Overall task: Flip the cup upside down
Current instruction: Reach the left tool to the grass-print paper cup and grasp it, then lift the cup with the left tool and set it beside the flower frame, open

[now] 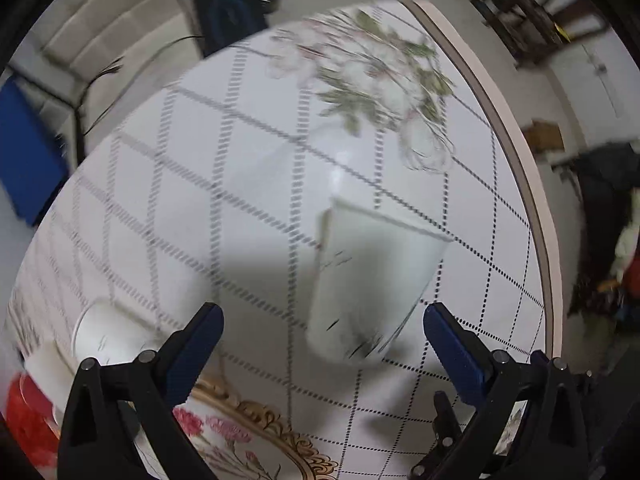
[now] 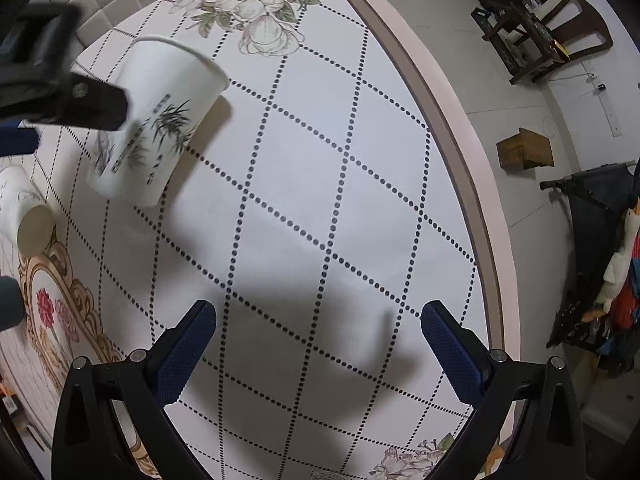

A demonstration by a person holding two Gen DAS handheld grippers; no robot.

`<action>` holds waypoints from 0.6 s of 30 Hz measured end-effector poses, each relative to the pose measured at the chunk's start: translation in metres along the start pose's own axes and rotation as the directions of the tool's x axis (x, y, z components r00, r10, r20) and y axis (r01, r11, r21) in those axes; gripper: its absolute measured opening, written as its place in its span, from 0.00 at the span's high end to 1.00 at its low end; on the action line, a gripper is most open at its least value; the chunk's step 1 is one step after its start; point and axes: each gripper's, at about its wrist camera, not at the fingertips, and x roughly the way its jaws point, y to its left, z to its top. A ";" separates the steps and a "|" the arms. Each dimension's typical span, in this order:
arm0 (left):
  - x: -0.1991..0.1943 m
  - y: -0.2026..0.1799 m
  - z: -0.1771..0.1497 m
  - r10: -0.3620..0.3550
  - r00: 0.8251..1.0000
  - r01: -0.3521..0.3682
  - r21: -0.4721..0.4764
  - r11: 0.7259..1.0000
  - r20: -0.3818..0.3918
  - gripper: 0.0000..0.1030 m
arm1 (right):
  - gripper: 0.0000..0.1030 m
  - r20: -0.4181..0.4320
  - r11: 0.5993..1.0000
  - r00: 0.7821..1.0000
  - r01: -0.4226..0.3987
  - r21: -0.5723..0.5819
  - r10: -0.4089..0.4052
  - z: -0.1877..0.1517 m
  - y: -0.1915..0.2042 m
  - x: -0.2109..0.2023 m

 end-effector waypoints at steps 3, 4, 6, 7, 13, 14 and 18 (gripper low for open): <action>0.017 -0.016 0.009 0.013 0.999 -0.010 0.067 0.998 -0.042 0.01 | 0.00 -0.008 1.000 1.000 0.000 0.006 0.000 0.006 -0.002 0.002; 0.021 -0.021 0.011 0.016 0.999 -0.012 0.083 0.996 -0.050 0.02 | 0.00 -0.010 1.000 1.000 0.003 0.006 -0.003 0.008 -0.002 0.003; 0.030 -0.031 0.014 0.034 0.998 -0.026 0.120 0.992 -0.060 0.02 | 0.00 -0.013 1.000 1.000 0.004 0.007 -0.004 0.010 -0.002 0.003; 0.032 -0.036 0.017 0.043 0.997 -0.035 0.132 0.991 -0.062 0.05 | 0.00 -0.015 1.000 1.000 0.005 0.008 -0.005 0.012 -0.002 0.003; 0.047 -0.045 0.020 0.077 0.995 -0.067 0.153 0.986 -0.063 0.39 | 0.00 -0.020 1.000 1.000 0.001 0.018 -0.001 0.016 -0.009 0.005; 0.047 -0.046 0.020 0.078 0.995 -0.068 0.150 0.986 -0.059 0.40 | 0.00 -0.018 1.000 1.000 0.000 0.019 0.001 0.019 -0.012 0.007; 0.046 -0.048 0.022 0.080 0.996 -0.074 0.124 0.989 -0.045 0.40 | 0.00 -0.015 1.000 1.000 -0.002 0.019 0.003 0.021 -0.017 0.007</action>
